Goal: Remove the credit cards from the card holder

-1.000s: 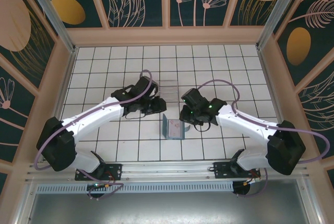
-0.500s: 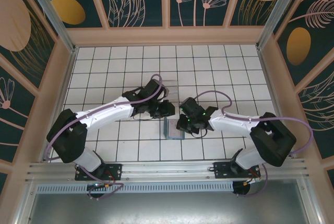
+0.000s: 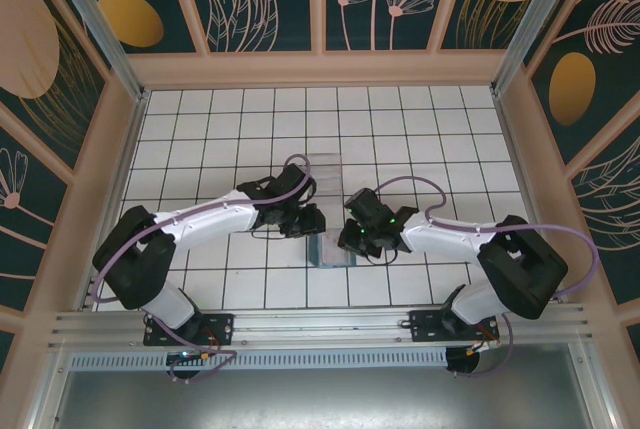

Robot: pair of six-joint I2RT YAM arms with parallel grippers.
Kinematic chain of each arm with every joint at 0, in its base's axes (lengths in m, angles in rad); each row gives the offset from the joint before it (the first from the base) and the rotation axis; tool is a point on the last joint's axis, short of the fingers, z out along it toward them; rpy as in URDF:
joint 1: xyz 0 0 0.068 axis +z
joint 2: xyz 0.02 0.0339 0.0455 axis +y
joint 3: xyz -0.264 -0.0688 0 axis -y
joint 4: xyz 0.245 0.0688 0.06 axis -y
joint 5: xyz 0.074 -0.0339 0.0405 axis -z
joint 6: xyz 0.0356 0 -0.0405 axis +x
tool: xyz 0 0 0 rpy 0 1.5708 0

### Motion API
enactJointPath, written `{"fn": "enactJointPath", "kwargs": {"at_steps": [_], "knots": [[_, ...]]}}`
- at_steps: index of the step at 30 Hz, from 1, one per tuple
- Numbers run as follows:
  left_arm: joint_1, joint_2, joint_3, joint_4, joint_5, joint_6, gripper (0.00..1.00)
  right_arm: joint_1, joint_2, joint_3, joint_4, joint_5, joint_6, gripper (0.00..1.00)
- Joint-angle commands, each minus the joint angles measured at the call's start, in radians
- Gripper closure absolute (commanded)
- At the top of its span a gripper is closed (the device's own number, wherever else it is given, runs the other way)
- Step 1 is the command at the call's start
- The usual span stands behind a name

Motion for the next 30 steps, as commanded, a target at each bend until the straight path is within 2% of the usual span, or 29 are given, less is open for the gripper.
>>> {"fn": "enactJointPath", "kwargs": {"at_steps": [1, 9, 16, 21, 30], "knots": [[-0.008, 0.019, -0.046, -0.033, -0.027, 0.015, 0.76, -0.003, 0.003, -0.007, 0.009, -0.007, -0.001, 0.80], [-0.006, 0.056, -0.117, 0.074, 0.006, 0.000, 0.76, -0.002, 0.033, 0.000, -0.017, 0.009, -0.022, 0.79], [-0.007, 0.032, -0.215, 0.277, 0.081, -0.084, 0.75, -0.001, 0.058, -0.015, -0.024, 0.013, -0.029, 0.82], [-0.007, -0.041, -0.298, 0.431, 0.071, -0.156, 0.74, 0.005, 0.068, -0.016, -0.019, 0.007, -0.030, 0.84], [-0.006, -0.035, -0.361, 0.571, 0.129, -0.196, 0.72, 0.006, 0.071, -0.012, -0.024, 0.004, -0.036, 0.85]]}}
